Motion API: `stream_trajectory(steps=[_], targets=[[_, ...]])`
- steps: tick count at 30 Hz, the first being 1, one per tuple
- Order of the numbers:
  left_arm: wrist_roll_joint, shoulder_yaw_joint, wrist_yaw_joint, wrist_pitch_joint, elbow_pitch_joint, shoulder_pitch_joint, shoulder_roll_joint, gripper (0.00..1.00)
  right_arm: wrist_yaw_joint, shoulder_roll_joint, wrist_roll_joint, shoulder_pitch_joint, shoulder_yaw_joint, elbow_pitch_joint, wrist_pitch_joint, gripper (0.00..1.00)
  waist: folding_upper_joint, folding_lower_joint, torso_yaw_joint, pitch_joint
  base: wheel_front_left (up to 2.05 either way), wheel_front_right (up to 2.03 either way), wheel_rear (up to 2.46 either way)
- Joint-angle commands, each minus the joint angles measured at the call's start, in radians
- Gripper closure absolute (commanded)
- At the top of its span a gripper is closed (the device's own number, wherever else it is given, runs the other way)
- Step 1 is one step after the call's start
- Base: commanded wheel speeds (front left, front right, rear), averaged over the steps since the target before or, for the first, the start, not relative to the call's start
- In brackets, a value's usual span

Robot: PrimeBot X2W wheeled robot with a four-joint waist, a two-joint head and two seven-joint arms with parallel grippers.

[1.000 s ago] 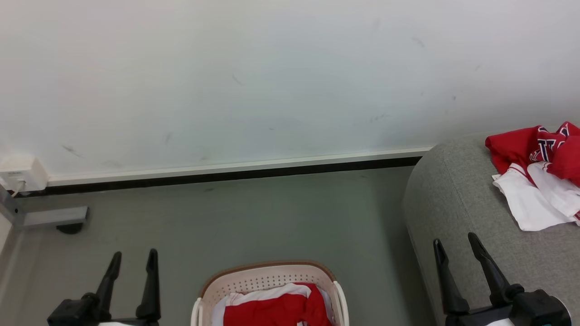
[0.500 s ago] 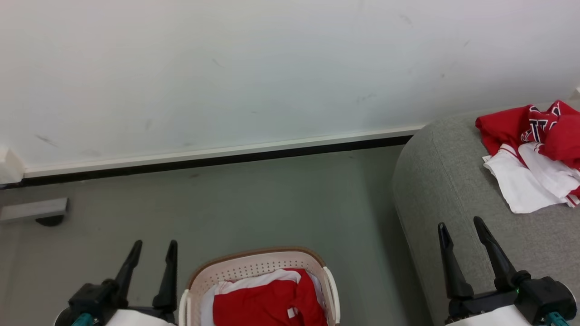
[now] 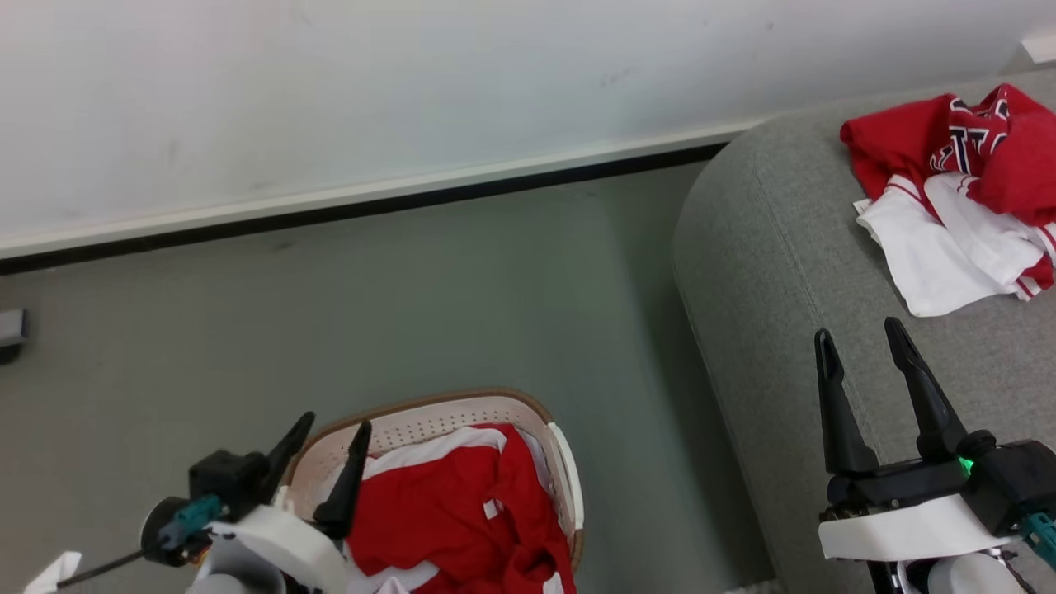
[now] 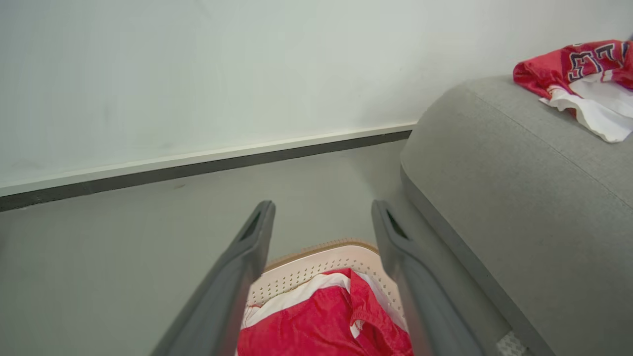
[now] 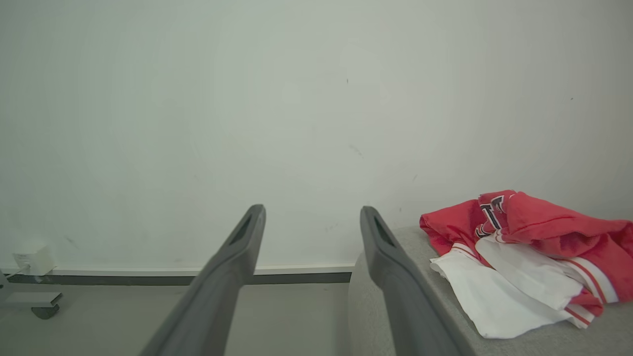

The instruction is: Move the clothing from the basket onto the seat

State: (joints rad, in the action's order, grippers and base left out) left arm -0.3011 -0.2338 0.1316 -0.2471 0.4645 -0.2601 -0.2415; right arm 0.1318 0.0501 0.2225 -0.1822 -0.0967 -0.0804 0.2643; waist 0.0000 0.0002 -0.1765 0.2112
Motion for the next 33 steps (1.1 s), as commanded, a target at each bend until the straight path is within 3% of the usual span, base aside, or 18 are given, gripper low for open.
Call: stream_trajectory(steps=[1,21,33], targets=[[-0.012,-0.016,-0.002,0.005,0.015,-0.024,-0.017,0.00,-0.002,0.001,0.004,-0.019,0.001,0.007,0.000,0.00,0.0000,-0.0002,-0.029,0.046,0.00,0.00,0.00],[-0.195,-0.485,-0.002,0.109,0.367,-0.372,-0.176,0.00,-0.002,0.000,0.053,-0.172,0.026,0.108,0.000,0.00,0.0000,-0.0002,-0.136,0.353,0.00,0.00,0.00],[-0.248,-0.774,-0.002,0.210,0.496,-0.533,-0.267,0.00,-0.002,0.000,0.106,-0.227,0.014,0.168,0.000,0.00,0.0000,-0.0002,-0.202,0.523,0.00,0.00,0.00]])
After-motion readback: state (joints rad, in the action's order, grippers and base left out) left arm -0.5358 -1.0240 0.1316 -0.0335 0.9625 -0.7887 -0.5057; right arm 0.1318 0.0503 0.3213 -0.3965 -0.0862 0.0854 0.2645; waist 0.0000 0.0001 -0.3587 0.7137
